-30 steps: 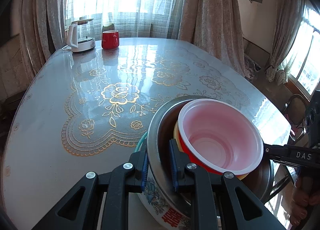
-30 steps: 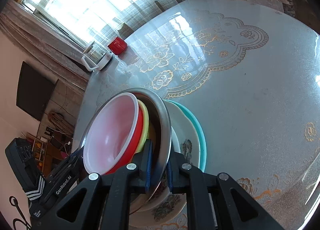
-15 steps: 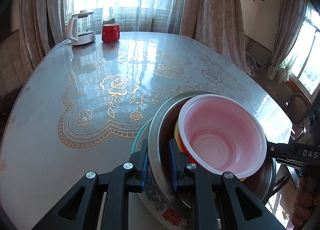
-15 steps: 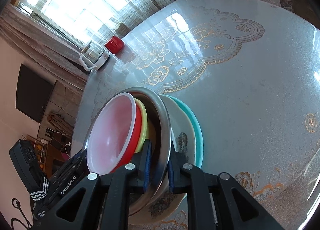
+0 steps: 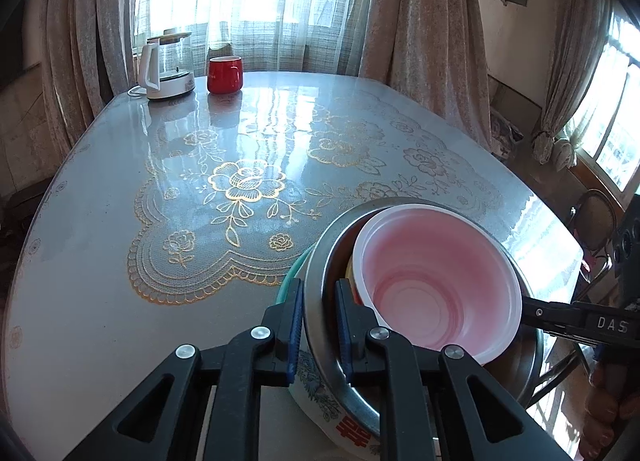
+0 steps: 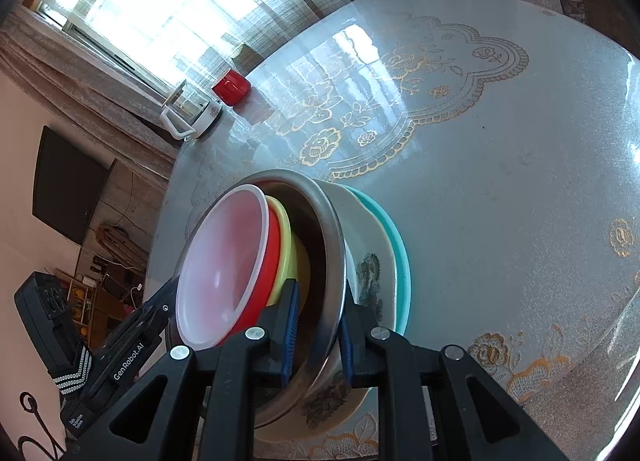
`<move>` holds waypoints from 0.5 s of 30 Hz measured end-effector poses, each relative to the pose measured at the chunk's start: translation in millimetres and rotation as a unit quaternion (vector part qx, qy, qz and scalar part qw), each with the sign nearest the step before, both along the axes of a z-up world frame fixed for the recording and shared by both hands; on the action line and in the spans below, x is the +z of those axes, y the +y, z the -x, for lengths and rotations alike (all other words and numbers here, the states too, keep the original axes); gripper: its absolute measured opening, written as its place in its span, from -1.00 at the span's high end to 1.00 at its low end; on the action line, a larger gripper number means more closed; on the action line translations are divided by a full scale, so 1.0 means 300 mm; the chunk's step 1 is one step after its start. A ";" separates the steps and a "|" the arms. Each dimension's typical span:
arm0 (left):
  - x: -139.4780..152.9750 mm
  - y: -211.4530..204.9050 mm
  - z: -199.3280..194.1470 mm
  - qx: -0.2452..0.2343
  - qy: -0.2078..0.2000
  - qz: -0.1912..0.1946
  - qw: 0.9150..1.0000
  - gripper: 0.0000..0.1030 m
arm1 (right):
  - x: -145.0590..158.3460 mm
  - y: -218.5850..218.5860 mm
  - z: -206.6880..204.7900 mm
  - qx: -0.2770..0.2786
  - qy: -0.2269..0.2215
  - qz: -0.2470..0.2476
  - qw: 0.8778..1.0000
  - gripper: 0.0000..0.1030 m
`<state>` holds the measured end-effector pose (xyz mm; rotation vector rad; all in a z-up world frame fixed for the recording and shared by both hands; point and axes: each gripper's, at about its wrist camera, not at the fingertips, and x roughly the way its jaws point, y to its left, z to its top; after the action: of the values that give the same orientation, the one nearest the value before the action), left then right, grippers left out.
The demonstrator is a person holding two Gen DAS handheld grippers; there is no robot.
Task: Organize plates and bowls
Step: 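Lower the nested bowls onto the white floral plate with both grippers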
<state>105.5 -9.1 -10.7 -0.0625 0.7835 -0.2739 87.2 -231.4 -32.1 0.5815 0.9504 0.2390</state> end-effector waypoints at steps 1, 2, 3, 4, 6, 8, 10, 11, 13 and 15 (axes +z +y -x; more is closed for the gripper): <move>0.005 0.004 0.000 -0.001 -0.003 0.001 1.000 0.70 | -0.001 0.007 -0.003 0.001 0.002 0.000 1.000 0.63; 0.011 0.004 0.001 -0.002 -0.007 -0.002 1.000 0.70 | 0.001 0.012 -0.003 0.002 0.001 0.005 1.000 0.63; 0.017 0.002 0.004 -0.003 -0.012 -0.006 1.000 0.70 | 0.005 0.016 -0.002 0.004 -0.002 0.010 1.000 0.63; 0.022 0.000 0.007 -0.004 -0.017 -0.010 1.000 0.70 | 0.009 0.016 0.000 0.003 -0.004 0.013 1.000 0.63; 0.025 0.000 0.008 -0.005 -0.018 -0.009 1.000 0.70 | 0.016 0.002 0.008 -0.002 -0.008 0.007 1.000 0.58; 0.024 0.009 0.009 -0.004 -0.012 0.000 1.000 0.70 | 0.025 -0.010 0.014 -0.002 -0.012 -0.002 1.000 0.55; 0.021 0.015 0.017 -0.002 -0.008 0.005 1.000 0.70 | 0.031 -0.014 0.019 -0.004 -0.013 0.007 1.000 0.55; 0.020 0.018 0.024 -0.003 -0.008 0.006 1.000 0.70 | 0.032 -0.014 0.021 -0.003 -0.013 0.009 1.000 0.55; 0.017 0.020 0.042 -0.007 -0.008 0.003 1.000 0.70 | 0.028 -0.010 0.022 0.001 -0.012 0.009 1.000 0.55; 0.010 0.018 0.056 -0.011 -0.007 -0.001 1.000 0.70 | 0.015 -0.002 0.023 0.007 -0.008 0.012 1.000 0.60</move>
<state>88.6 -3.8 -7.7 -0.0492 0.7702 -0.2937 80.3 -231.8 -27.7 0.5503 0.9401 0.2433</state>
